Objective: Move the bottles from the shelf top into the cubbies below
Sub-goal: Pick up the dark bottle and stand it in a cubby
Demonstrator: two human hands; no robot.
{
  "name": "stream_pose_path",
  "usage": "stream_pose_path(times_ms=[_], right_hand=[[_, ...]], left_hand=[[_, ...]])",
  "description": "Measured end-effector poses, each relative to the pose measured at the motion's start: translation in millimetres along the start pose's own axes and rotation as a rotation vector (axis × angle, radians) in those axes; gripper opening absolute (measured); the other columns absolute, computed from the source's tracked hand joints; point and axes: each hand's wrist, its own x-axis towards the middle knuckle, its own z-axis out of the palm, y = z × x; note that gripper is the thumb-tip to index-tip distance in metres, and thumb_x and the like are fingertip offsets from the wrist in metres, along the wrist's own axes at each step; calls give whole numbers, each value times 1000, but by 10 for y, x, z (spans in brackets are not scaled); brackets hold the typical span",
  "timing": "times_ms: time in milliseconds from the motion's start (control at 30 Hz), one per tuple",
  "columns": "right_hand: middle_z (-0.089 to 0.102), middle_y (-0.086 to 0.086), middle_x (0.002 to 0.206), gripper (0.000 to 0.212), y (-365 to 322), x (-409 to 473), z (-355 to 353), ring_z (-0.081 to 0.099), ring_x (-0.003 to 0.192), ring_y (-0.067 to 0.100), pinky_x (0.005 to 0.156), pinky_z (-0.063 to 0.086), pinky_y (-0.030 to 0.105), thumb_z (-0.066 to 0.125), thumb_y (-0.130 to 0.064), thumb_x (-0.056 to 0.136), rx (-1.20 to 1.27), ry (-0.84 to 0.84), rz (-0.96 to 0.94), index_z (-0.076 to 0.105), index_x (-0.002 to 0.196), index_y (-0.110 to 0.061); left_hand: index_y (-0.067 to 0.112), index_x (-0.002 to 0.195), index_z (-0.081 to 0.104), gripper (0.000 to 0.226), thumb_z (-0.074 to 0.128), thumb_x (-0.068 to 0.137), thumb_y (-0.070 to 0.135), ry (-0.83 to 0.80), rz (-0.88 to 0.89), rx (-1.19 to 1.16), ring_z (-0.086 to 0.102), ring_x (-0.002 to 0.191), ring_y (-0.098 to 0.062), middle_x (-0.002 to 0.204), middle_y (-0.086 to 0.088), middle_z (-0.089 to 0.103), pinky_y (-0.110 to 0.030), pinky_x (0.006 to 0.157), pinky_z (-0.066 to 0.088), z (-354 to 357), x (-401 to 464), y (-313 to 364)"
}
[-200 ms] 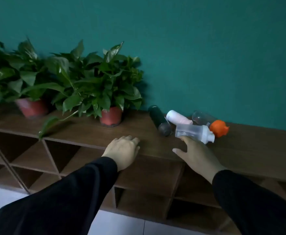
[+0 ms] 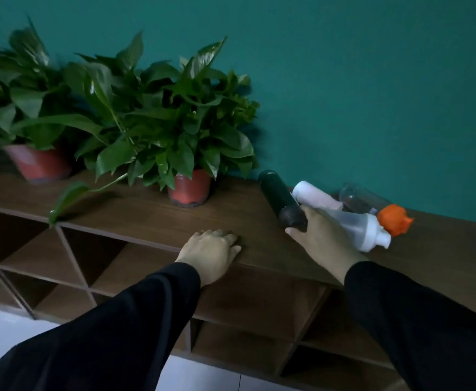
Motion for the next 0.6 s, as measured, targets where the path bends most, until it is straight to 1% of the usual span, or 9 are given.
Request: stream_pose_path(times_ms=[67, 133, 167, 233, 300, 400, 467, 533, 600], right_hand=[[67, 6, 100, 45, -13, 369, 136, 63, 88, 24, 71, 49, 35, 67, -44, 85, -78, 23, -37, 56, 116, -14], [67, 9, 97, 50, -2, 692, 304, 62, 86, 27, 70, 50, 37, 64, -50, 84, -238, 20, -68, 54, 114, -11], [66, 11, 96, 54, 11, 827, 401, 62, 86, 30, 70, 49, 38, 61, -53, 85, -343, 11, -58, 53, 115, -9], [66, 13, 97, 62, -1, 1051, 588, 60, 86, 32, 69, 40, 39, 56, -60, 85, -515, -42, 31, 51, 118, -7], [65, 15, 101, 69, -5, 1181, 716, 59, 86, 32, 70, 37, 40, 59, -63, 82, -544, -81, 120, 49, 122, -8], [60, 19, 110, 79, 26, 1282, 835, 60, 91, 36, 70, 42, 40, 69, -55, 78, -473, -79, 181, 41, 132, -6], [56, 19, 108, 78, 0, 1227, 815, 58, 84, 35, 68, 47, 40, 70, -52, 78, -423, -80, 196, 40, 132, -7], [54, 19, 104, 69, -100, 1067, 708, 57, 83, 37, 71, 52, 43, 70, -49, 78, -333, -55, 129, 43, 126, -7], [54, 16, 100, 64, -253, 810, 502, 57, 86, 37, 71, 53, 43, 69, -46, 75, -233, -1, 35, 47, 125, -12]], left_hand=[[22, 155, 38, 56, 30, 106, 47, -82, -30, -58, 22, 153, -26, 165, -7, 29, -41, 123, 14, 114, 236, -207], [27, 159, 26, 59, 29, 105, 50, -136, -18, -82, 6, 156, -21, 170, -2, 12, -43, 125, 4, 245, 382, -359], [30, 160, 21, 61, 27, 104, 53, -120, 4, -63, 2, 156, -18, 171, 1, 7, -44, 125, 1, 314, 425, -408], [35, 160, 16, 63, 23, 102, 58, -66, 23, -11, -1, 156, -14, 170, 5, 4, -46, 125, -1, 436, 483, -475], [37, 160, 15, 63, 19, 101, 60, -20, 18, 24, -1, 156, -13, 170, 7, 4, -48, 125, -1, 496, 511, -488], [37, 160, 15, 64, 18, 100, 60, 8, 12, 26, 0, 156, -13, 170, 7, 5, -48, 125, -1, 518, 509, -478], [36, 160, 18, 64, 21, 100, 60, 12, 17, -5, 2, 156, -13, 170, 7, 7, -47, 125, -1, 516, 518, -488], [33, 160, 20, 66, 31, 100, 59, 14, 10, -111, 8, 156, -12, 169, 4, 15, -45, 126, 2, 480, 473, -500], [32, 160, 20, 69, 45, 99, 53, 130, -29, -408, 25, 152, -16, 164, -2, 33, -40, 125, 14, 366, 354, -512]])
